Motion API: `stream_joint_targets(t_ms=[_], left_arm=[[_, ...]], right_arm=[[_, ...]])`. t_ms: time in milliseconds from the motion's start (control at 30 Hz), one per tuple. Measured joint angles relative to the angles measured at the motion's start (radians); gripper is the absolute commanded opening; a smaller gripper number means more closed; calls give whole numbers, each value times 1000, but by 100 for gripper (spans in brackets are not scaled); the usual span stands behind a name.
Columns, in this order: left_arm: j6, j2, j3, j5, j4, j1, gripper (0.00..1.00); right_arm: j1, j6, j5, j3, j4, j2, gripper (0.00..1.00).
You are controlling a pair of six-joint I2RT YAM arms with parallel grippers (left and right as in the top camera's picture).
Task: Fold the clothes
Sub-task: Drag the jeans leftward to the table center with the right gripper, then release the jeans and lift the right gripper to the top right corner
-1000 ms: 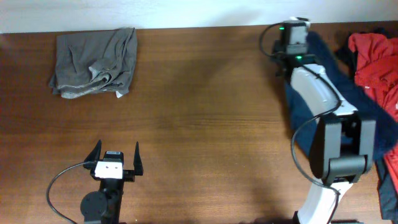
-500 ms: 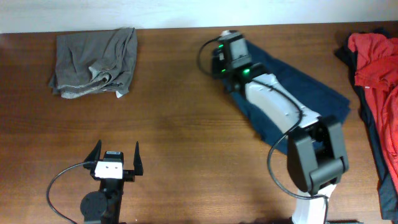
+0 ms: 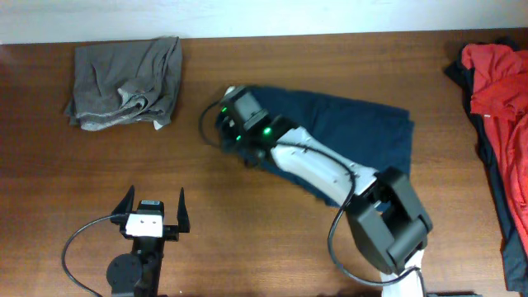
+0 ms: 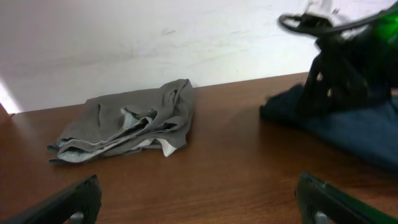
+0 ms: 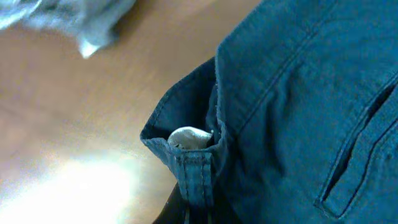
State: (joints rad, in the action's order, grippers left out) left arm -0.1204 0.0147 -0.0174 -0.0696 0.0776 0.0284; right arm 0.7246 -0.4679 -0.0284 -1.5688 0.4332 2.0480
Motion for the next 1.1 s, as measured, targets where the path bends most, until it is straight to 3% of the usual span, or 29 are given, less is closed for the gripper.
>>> stream_joint_targets(t_ms=[400,633,700,767,1100], left_arm=[[0,0,0,0,0,0,99],[0,0,0,0,0,0,99],[0,0,0,0,0,0,99],[0,0,0,0,0,0,99],[0,0,0,0,0,0,99]], right_arm=[[193,-77,-23,0,9,0,9],[204,-113,-42,0,43,0,11],[204,-116,-41,0,47,0,16],[204,-123,-42,0,47,0,37],[177,-93,-18,0,57,0,52]])
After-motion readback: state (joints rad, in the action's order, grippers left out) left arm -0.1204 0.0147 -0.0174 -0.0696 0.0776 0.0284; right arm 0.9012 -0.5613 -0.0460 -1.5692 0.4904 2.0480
